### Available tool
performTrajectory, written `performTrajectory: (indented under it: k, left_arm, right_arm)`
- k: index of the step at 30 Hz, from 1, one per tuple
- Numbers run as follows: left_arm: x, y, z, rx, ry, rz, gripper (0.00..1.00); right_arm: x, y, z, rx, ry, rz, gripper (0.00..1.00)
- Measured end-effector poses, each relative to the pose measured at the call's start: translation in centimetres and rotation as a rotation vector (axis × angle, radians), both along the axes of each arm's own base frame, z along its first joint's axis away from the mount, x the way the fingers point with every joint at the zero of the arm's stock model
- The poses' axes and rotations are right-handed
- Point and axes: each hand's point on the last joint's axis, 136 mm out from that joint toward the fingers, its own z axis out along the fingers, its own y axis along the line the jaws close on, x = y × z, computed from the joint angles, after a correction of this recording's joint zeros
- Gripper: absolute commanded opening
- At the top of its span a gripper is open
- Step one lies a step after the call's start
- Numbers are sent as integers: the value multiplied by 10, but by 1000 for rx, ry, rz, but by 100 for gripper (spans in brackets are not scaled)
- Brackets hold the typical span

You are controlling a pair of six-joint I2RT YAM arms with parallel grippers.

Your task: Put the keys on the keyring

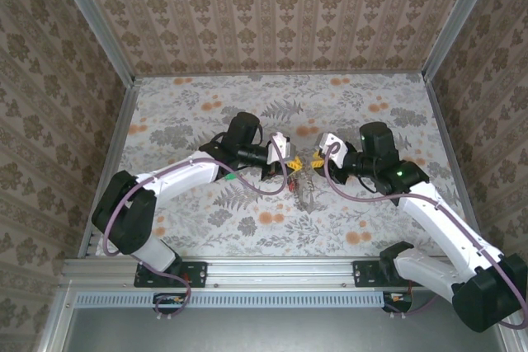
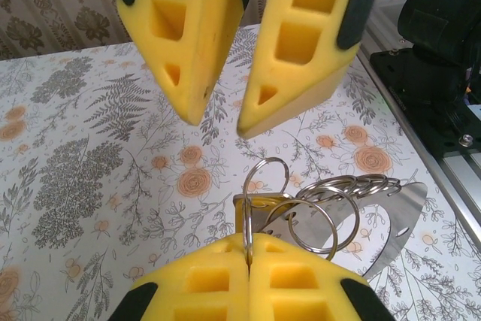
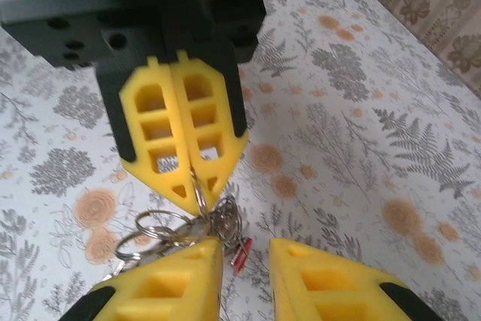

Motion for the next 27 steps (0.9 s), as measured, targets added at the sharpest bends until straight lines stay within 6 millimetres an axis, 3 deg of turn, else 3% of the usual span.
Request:
performTrajectory:
  k: [6, 15, 22, 27]
  left_arm:
    - [0, 0, -1, 5, 4, -1, 0]
    - [0, -1, 0, -2, -3, -1, 0]
    - [1, -1, 3, -12, -13, -1, 0]
    - [1, -2, 3, -14, -15, -1, 0]
  right_arm:
    - [0, 10, 2, 66, 51, 24, 25]
    - [8, 8, -20, 32, 115, -12, 7]
    - [8, 4, -34, 9, 138, -39, 12]
    - [3, 2, -23, 2, 63, -13, 18]
